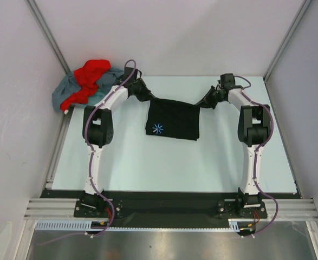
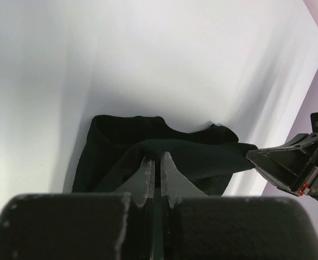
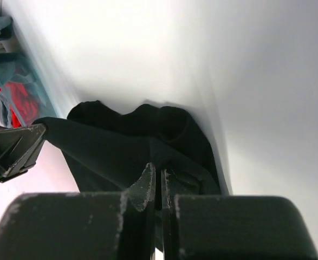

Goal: Fold and stack the t-shirts
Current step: Fold the tshirt

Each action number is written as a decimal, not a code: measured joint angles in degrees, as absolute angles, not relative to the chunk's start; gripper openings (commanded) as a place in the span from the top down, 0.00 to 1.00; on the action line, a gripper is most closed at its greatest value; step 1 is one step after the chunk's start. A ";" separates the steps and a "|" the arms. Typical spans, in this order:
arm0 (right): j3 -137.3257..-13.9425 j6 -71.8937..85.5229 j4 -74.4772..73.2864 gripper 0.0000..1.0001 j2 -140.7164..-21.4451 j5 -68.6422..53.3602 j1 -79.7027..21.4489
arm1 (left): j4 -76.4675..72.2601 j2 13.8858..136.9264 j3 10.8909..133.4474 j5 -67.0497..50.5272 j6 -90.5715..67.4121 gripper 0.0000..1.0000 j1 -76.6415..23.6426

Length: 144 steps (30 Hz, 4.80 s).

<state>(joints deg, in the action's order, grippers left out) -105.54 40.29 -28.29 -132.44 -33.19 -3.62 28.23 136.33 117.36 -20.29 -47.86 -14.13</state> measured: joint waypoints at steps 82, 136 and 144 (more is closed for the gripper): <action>-89.41 51.42 1.43 0.74 -125.75 -49.10 -9.34 | -2.52 135.35 100.36 -33.36 -48.93 0.55 -12.27; -114.08 43.29 -12.16 0.30 -143.04 -43.70 -1.30 | 13.58 104.90 63.44 -30.09 -28.47 0.54 -12.12; -114.52 29.87 -26.13 0.26 -140.14 -42.19 -0.32 | 17.98 92.66 63.07 -29.71 -28.01 0.53 -11.97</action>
